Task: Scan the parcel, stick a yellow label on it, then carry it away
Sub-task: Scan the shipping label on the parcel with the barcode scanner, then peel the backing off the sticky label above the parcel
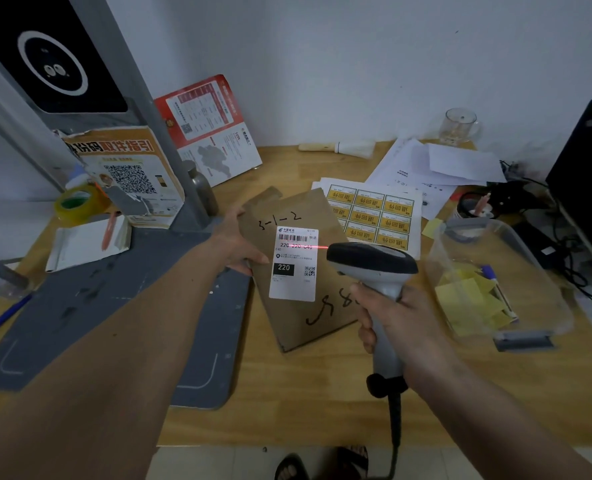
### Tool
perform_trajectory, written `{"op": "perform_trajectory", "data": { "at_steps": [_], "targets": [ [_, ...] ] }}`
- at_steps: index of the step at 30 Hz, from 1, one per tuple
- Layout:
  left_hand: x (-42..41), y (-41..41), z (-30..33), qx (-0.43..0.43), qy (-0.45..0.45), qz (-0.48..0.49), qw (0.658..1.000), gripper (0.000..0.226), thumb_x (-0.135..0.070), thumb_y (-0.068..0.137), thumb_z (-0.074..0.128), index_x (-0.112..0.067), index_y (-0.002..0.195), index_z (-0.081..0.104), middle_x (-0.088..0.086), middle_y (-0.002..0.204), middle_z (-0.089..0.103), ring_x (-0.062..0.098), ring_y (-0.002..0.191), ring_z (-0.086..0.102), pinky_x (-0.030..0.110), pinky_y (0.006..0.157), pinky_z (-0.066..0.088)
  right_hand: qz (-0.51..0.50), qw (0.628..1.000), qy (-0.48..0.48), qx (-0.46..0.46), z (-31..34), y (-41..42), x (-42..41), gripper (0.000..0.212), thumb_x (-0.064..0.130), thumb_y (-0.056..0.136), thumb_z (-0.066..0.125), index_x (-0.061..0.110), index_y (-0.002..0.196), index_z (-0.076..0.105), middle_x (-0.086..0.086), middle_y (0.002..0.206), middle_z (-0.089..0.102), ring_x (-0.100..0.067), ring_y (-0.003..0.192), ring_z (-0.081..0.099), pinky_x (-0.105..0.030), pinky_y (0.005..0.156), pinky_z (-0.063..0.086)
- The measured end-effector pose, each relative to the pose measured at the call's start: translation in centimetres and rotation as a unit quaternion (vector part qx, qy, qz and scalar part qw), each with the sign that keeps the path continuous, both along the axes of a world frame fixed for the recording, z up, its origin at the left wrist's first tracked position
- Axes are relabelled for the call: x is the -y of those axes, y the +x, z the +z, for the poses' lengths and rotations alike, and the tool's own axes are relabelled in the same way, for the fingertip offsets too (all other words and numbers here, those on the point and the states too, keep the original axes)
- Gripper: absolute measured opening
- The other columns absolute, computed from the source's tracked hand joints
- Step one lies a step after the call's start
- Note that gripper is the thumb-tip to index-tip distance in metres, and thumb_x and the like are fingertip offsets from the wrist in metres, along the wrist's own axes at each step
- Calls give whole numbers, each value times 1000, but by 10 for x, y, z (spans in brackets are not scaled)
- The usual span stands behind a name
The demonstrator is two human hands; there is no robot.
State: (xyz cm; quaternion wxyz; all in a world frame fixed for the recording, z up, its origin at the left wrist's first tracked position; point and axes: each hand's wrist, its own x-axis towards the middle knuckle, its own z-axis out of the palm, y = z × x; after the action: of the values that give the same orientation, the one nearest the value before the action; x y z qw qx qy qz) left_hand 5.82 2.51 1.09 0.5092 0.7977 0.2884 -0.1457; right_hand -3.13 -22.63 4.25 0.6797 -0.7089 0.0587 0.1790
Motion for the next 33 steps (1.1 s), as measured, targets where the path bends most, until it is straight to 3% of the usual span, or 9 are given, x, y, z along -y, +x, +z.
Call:
{"op": "perform_trajectory", "data": {
  "at_steps": [3, 7, 8, 10, 13, 16, 22, 29, 33],
  "targets": [
    [-1, 7, -8, -26, 28, -23, 999, 96, 13, 63, 79, -32, 136, 34, 5, 124, 45, 33, 106, 54, 33, 40, 54, -18, 999, -40, 14, -2, 11, 8, 28, 21, 88, 60, 6, 66, 54, -9, 53, 47, -17, 44, 45, -29, 49, 42],
    [8, 12, -16, -118, 247, -172, 946, 37, -5, 74, 72, -17, 104, 56, 4, 84, 55, 23, 77, 60, 27, 55, 48, -50, 994, -93, 13, -17, 44, 26, 20, 37, 86, 57, 18, 83, 50, -3, 70, 51, -19, 64, 51, -36, 64, 44],
    [11, 15, -24, -117, 284, -181, 934, 38, -10, 74, 69, -16, 108, 55, 5, 87, 57, 27, 86, 62, 29, 63, 50, -50, 993, -104, -9, -25, 54, 32, 19, 37, 87, 54, 20, 82, 47, -4, 74, 49, -21, 68, 50, -37, 66, 42],
    [18, 20, -37, -87, 280, -154, 944, 62, -24, 72, 71, -25, 130, 47, 11, 122, 55, 36, 117, 52, 41, 91, 49, -41, 989, -135, -51, -45, 75, 44, 20, 30, 91, 46, 14, 80, 44, -8, 73, 44, -22, 67, 46, -35, 64, 38],
    [40, 18, -42, -79, 235, -109, 963, 101, -55, 69, 75, -34, 149, 17, 13, 159, 8, 41, 145, 7, 55, 115, 19, 2, 980, -173, -100, -78, 102, 60, 11, 17, 92, 44, 8, 87, 48, -11, 73, 45, -24, 67, 46, -35, 65, 36],
    [55, 13, -49, -79, 232, -113, 963, 124, -63, 57, 78, -39, 150, 1, 7, 160, -15, 38, 144, -18, 57, 117, 6, 45, 965, -226, -122, -108, 117, 68, 21, 12, 91, 51, 7, 112, 52, -16, 99, 57, -29, 88, 53, -35, 72, 42],
    [46, 6, -63, -43, 239, -136, 960, 135, -56, 47, 86, -43, 149, -1, 0, 160, -16, 34, 144, -22, 60, 116, 7, -8, 961, -247, -126, -145, 126, 59, 70, 10, 80, 71, 9, 141, 36, -15, 140, 48, -35, 124, 48, -45, 100, 42],
    [39, 18, -62, -5, 222, -225, 949, 137, -53, 45, 89, -38, 151, 1, -10, 161, -13, 31, 145, -21, 62, 114, 8, -20, 930, -324, -174, -164, 135, 45, 45, 32, 86, 65, 5, 118, 49, -14, 117, 57, -33, 108, 56, -40, 92, 47],
    [36, 32, -62, 31, 217, -240, 946, 133, -55, 48, 87, -36, 151, 5, -9, 161, -1, 29, 148, -5, 59, 115, 16, -43, 926, -352, -131, -161, 144, 46, 19, 15, 80, 64, 10, 94, 52, -12, 96, 56, -26, 87, 54, -40, 74, 50]
  ]
}}
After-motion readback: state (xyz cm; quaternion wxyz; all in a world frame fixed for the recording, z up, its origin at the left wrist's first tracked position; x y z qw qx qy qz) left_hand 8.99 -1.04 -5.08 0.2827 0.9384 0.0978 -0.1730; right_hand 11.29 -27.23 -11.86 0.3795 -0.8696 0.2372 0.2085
